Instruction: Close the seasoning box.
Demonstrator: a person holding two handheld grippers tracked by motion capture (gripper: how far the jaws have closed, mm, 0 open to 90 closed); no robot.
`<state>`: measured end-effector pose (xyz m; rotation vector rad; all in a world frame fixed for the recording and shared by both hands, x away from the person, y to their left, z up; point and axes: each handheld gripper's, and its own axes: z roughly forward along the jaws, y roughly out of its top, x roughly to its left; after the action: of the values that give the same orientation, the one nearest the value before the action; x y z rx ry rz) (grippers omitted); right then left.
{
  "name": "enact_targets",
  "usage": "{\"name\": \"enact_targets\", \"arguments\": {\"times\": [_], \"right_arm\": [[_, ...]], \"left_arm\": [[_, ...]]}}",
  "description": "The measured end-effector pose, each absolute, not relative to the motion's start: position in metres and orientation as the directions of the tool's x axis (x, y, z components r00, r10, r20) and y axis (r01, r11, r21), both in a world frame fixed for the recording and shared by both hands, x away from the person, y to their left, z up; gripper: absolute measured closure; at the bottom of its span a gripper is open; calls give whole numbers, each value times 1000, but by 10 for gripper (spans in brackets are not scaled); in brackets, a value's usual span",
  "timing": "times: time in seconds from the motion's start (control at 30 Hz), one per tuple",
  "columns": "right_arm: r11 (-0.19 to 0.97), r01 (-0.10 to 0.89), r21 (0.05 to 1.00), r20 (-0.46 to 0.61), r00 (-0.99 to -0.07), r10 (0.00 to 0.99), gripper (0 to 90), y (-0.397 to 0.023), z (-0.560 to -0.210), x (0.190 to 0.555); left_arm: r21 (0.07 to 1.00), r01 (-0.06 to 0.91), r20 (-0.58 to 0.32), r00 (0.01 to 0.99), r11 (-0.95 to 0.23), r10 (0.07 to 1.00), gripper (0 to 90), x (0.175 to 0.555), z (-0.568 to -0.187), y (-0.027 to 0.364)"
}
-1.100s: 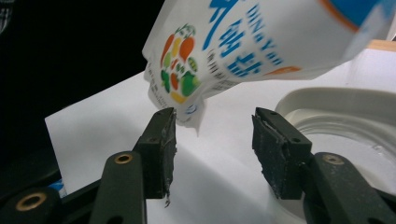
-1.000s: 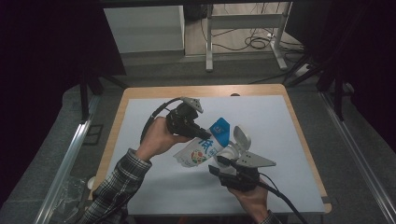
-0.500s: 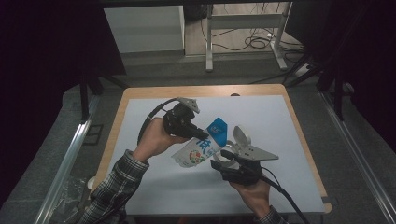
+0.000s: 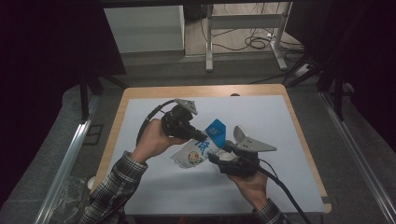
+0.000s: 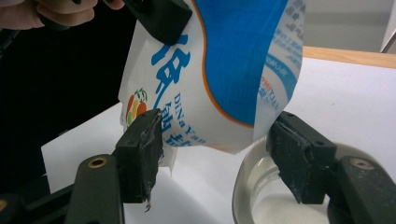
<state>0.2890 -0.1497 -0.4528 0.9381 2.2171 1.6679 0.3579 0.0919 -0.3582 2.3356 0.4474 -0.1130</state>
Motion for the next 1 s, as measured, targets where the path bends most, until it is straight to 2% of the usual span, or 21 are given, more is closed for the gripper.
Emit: {"name": "enact_targets", "arguments": {"times": [0.23, 0.47, 0.6, 0.7, 1.0], "right_arm": [[168, 360, 918, 197, -781, 593, 373, -144, -452, 294], [185, 339, 922, 164, -779, 605, 451, -142, -449, 295], [197, 335, 921, 151, -776, 612, 441, -145, -447, 297], [201, 327, 924, 139, -774, 618, 401, -148, -445, 298], [200, 332, 922, 145, -774, 617, 393, -153, -441, 300]], "left_arm": [[659, 353, -215, 935, -664, 284, 900, 358, -361, 94], [667, 355, -217, 934, -655, 285, 900, 360, -364, 93], [673, 350, -214, 935, -651, 282, 900, 361, -364, 91], [680, 350, -215, 935, -645, 280, 900, 362, -363, 89], [705, 336, -216, 940, -625, 263, 900, 363, -368, 89]]}}
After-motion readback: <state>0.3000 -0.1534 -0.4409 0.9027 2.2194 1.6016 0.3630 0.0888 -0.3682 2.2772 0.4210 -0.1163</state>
